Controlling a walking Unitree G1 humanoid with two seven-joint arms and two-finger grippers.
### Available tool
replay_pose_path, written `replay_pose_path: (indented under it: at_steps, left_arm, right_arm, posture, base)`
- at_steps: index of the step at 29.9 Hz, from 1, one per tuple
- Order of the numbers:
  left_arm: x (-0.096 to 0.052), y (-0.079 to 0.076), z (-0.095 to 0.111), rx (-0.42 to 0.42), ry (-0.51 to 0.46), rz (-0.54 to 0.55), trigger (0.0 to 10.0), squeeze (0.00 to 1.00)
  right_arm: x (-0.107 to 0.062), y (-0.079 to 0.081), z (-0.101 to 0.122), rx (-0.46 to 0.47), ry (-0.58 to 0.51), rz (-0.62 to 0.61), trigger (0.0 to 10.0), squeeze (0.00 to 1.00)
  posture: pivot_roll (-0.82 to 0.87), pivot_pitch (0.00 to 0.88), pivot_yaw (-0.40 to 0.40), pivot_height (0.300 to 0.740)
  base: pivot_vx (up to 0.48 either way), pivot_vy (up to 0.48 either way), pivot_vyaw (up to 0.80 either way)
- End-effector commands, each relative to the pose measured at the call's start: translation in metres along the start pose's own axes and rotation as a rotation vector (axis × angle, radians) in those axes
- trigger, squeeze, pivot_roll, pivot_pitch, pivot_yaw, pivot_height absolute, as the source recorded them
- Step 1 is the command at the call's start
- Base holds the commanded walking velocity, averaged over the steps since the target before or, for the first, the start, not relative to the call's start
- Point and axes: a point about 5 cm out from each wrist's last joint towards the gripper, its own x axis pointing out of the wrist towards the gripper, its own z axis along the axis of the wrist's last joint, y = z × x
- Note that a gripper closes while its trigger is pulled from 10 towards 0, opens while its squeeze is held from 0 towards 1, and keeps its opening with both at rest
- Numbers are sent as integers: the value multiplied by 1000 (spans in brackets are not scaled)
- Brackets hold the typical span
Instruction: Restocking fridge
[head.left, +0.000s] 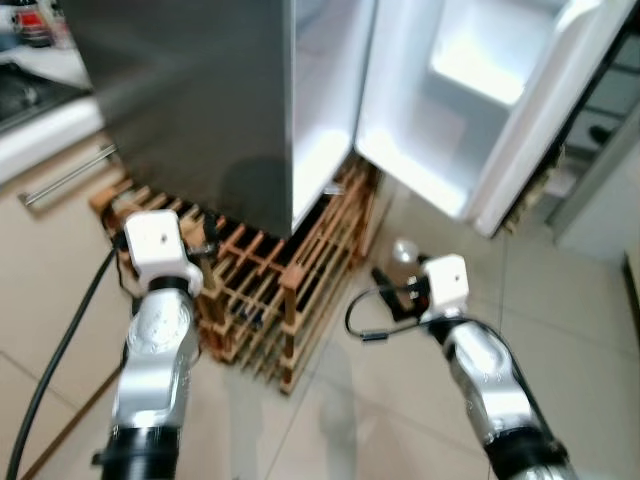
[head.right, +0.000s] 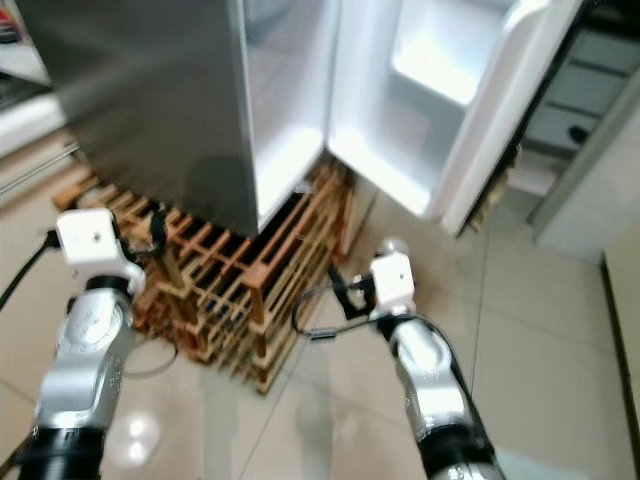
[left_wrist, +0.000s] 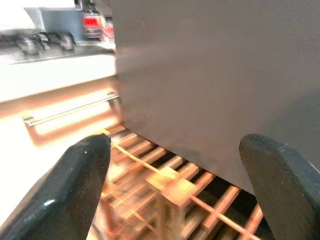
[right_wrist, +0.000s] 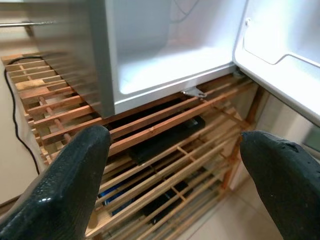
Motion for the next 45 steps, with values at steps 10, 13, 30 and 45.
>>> replay_pose_path:
  at_steps: [10,13,30,45]
  left_arm:
    - [-7,-34,-13,68,45,-121,10000,0]
    - [-8,-25,-17,29,70,-62,10000,0]
    - [-4,-8,-18,16,94,98,10000,0]
    - [-5,-16,-17,19,84,73,10000,0]
  right_arm:
    - [-2,-9,0,-14,2,-30,10000,0]
    - [-1,-9,1,-15,-3,-30,10000,0]
    - [3,-13,6,-34,-11,-21,10000,114]
    - [3,-17,1,-49,23,-65,10000,0]
  posture:
    - [-23,0,9,740]
    - [-20,0,8,740]
    - [-22,0,6,740]
    - [-19,0,11,740]
  base:
    - [28,-65,513]
    - [0,0,492]
    - [355,0,291]
    - [292,-62,114]
